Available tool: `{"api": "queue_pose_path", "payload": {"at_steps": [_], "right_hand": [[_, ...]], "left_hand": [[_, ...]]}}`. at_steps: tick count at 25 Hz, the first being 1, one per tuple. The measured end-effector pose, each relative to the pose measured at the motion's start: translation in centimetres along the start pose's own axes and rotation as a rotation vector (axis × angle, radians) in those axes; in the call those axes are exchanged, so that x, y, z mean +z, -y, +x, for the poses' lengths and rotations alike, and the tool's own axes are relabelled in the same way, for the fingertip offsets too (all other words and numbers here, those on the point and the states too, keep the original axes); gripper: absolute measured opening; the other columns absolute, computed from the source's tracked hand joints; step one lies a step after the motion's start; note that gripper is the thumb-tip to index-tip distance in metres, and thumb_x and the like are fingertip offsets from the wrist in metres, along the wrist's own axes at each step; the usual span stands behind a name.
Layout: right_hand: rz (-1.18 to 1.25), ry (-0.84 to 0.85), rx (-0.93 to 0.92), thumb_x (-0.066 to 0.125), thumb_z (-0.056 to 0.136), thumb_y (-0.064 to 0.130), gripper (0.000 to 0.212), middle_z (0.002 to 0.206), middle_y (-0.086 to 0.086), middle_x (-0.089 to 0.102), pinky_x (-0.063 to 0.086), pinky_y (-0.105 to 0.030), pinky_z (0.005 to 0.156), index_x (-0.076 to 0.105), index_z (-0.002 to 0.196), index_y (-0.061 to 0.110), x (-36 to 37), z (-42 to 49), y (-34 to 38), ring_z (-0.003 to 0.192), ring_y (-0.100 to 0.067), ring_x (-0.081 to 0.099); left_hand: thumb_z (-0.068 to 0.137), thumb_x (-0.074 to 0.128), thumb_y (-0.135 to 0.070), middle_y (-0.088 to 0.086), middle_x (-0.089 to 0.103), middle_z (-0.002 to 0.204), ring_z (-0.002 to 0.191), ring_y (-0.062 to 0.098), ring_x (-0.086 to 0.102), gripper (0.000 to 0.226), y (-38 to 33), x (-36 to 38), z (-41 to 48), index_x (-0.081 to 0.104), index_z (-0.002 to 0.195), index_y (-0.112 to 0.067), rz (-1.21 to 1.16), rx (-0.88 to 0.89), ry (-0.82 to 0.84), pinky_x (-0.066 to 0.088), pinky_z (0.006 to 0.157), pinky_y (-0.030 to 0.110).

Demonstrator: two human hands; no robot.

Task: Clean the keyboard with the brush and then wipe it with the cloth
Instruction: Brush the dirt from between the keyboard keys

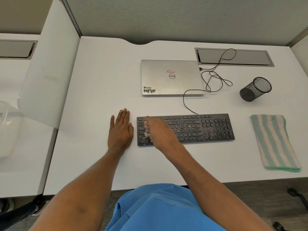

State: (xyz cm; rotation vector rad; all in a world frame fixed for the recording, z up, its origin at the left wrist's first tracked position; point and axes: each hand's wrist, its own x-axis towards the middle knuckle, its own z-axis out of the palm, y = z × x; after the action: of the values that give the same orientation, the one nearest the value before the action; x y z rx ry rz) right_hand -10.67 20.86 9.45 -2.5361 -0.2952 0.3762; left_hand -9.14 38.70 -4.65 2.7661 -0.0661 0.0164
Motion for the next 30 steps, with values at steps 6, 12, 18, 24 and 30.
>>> {"api": "queue_pose_path", "payload": {"at_steps": [6,12,18,24,30], "right_hand": [[0.085,-0.054,-0.013,0.046,0.1,0.007,0.013,0.097,-0.001,0.069,0.06,-0.043,0.078,0.055,0.103,0.017,-0.5,0.1,0.7,0.09,-0.02,0.069],[0.058,-0.013,0.003,0.051,0.097,0.004,0.014,0.097,-0.003,0.068,0.06,-0.039,0.077,0.058,0.104,0.014,-0.1,0.0,0.1,0.089,-0.02,0.069],[0.229,-0.279,0.113,0.045,0.103,0.016,0.017,0.078,-0.006,0.061,0.053,-0.033,0.063,0.053,0.089,0.009,-1.1,-0.1,0.1,0.067,0.008,0.06],[0.193,-0.215,0.142,0.044,0.102,0.018,0.022,0.063,0.003,0.056,0.053,-0.04,0.053,0.051,0.082,0.013,-0.1,0.2,0.5,0.063,-0.021,0.065],[0.303,-0.227,0.161,0.044,0.103,0.013,0.026,0.064,-0.008,0.055,0.046,-0.034,0.049,0.047,0.078,0.01,-1.0,-0.2,0.4,0.054,0.004,0.061]], "left_hand": [[0.107,0.025,-0.03,0.002,0.024,0.174,0.163,0.014,0.014,0.063,0.1,0.1,0.0,0.028,0.166,-0.011,0.01,0.009,-0.01,0.002,0.133,0.043],[0.107,0.026,-0.03,0.002,0.025,0.174,0.162,0.013,0.015,0.063,0.1,0.2,0.0,0.029,0.166,-0.011,0.001,0.007,-0.017,0.001,0.133,0.042],[0.106,0.026,-0.031,0.003,0.026,0.174,0.162,0.015,0.016,0.063,0.1,0.1,0.0,0.03,0.166,-0.01,0.0,0.014,-0.021,0.003,0.133,0.044],[0.106,0.025,-0.03,0.004,0.027,0.174,0.162,0.015,0.017,0.063,0.2,0.3,0.0,0.03,0.166,-0.01,0.011,0.016,-0.019,0.004,0.133,0.045],[0.106,0.025,-0.031,0.003,0.025,0.174,0.162,0.015,0.016,0.063,0.2,0.2,0.1,0.029,0.166,-0.01,0.018,0.014,-0.016,0.004,0.133,0.045]]}}
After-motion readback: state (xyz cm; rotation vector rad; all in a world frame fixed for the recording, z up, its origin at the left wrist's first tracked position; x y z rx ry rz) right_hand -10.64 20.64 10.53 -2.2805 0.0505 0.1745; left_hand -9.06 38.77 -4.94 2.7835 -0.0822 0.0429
